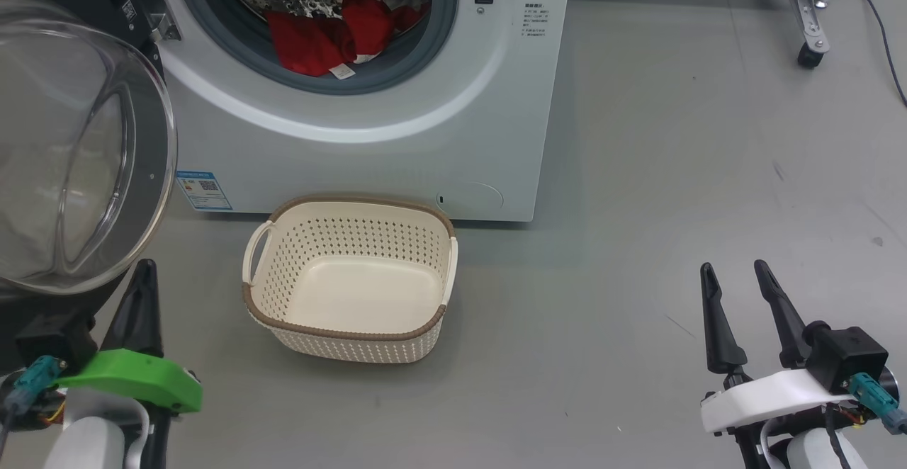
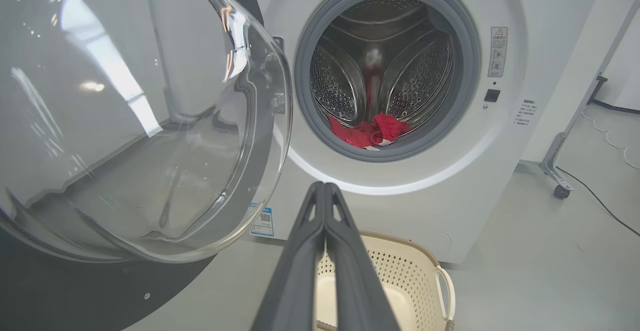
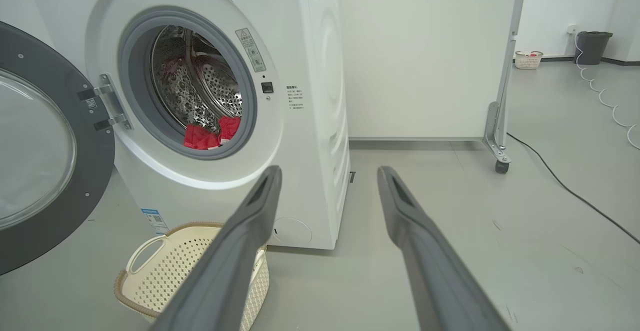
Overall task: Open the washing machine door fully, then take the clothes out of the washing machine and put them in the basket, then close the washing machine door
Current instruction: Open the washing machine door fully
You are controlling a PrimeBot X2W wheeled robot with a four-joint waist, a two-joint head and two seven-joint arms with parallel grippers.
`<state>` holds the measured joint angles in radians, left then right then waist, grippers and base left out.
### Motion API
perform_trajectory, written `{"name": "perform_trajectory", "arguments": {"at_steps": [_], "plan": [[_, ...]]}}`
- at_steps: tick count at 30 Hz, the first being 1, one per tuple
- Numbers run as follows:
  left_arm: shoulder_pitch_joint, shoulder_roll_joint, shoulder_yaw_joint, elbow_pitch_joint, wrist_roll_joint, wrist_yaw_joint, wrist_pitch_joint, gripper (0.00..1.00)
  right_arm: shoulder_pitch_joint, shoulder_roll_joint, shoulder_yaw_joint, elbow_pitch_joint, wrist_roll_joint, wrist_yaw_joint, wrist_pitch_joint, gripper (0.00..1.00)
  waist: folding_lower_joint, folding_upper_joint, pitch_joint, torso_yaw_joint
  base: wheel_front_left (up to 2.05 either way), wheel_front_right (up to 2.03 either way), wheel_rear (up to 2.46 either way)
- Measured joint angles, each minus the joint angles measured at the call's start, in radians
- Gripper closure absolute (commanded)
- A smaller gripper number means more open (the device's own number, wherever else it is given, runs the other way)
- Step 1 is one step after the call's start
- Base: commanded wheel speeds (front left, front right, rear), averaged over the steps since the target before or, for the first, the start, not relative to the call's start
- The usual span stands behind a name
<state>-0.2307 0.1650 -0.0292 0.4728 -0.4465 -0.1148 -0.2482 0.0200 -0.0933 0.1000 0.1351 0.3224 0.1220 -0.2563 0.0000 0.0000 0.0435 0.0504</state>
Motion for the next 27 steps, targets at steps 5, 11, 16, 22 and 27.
{"name": "perform_trajectory", "arguments": {"at_steps": [5, 11, 16, 22, 27], "plan": [[0.024, -0.026, -0.029, -0.036, 0.008, -0.005, -0.001, 1.0, 0.014, -0.001, -0.006, -0.014, -0.001, 0.0, 0.0, 0.0, 0.0, 0.0, -0.009, -0.013, 0.0, 0.0, 0.0], [0.058, -0.041, -0.04, -0.07, 0.008, -0.005, -0.001, 1.0, 0.023, 0.0, -0.006, -0.026, -0.008, 0.0, 0.0, 0.0, 0.0, 0.0, -0.015, -0.02, 0.0, 0.0, 0.0], [0.098, -0.057, -0.05, -0.09, 0.01, -0.005, -0.001, 0.32, 0.033, 0.001, -0.001, -0.028, -0.009, 0.0, 0.0, 0.0, 0.0, 0.0, -0.023, -0.028, 0.0, 0.0, 0.0], [0.121, -0.059, -0.058, -0.126, 0.03, -0.006, -0.001, 0.0, 0.053, 0.001, -0.001, -0.032, -0.009, 0.0, 0.0, 0.0, 0.0, 0.0, -0.028, -0.035, 0.0, 0.0, 0.0], [0.152, -0.064, -0.072, -0.132, 0.034, -0.006, -0.001, 0.0, 0.054, 0.002, 0.0, -0.034, -0.012, 0.0, 0.0, 0.0, 0.0, 0.0, -0.029, -0.037, 0.0, 0.0, 0.0]]}}
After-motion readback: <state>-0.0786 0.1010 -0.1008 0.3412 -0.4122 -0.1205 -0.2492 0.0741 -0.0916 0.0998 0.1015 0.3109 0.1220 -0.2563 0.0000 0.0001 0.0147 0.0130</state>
